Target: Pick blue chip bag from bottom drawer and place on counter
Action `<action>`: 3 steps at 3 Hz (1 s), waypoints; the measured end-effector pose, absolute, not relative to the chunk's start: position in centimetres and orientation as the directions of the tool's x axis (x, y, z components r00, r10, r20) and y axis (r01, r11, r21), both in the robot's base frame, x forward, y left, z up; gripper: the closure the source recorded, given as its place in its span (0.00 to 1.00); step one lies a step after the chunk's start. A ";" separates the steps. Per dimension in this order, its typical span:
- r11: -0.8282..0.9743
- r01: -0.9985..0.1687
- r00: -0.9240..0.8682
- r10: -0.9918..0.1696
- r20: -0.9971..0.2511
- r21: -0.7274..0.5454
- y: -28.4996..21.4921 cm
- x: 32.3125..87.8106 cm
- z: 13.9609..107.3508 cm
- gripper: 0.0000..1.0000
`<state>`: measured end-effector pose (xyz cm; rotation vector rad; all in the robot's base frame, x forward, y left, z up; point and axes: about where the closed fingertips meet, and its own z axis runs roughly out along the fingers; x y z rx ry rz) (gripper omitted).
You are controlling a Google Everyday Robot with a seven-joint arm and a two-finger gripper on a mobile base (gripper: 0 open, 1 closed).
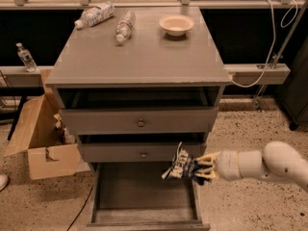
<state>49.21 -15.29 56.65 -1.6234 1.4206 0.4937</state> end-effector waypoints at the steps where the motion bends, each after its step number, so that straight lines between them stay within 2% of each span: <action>1: 0.065 -0.903 0.297 -0.622 -0.725 -0.426 -15.9 51.2 66.8 1.00; 2: 0.080 -0.874 0.304 -0.680 -0.668 -0.479 -15.8 54.0 75.5 1.00; 3: 0.080 -0.874 0.304 -0.679 -0.668 -0.479 -15.8 54.0 75.6 1.00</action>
Offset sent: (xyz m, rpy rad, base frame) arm 0.0755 -0.0090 0.2710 -0.1828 -0.1696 -0.1243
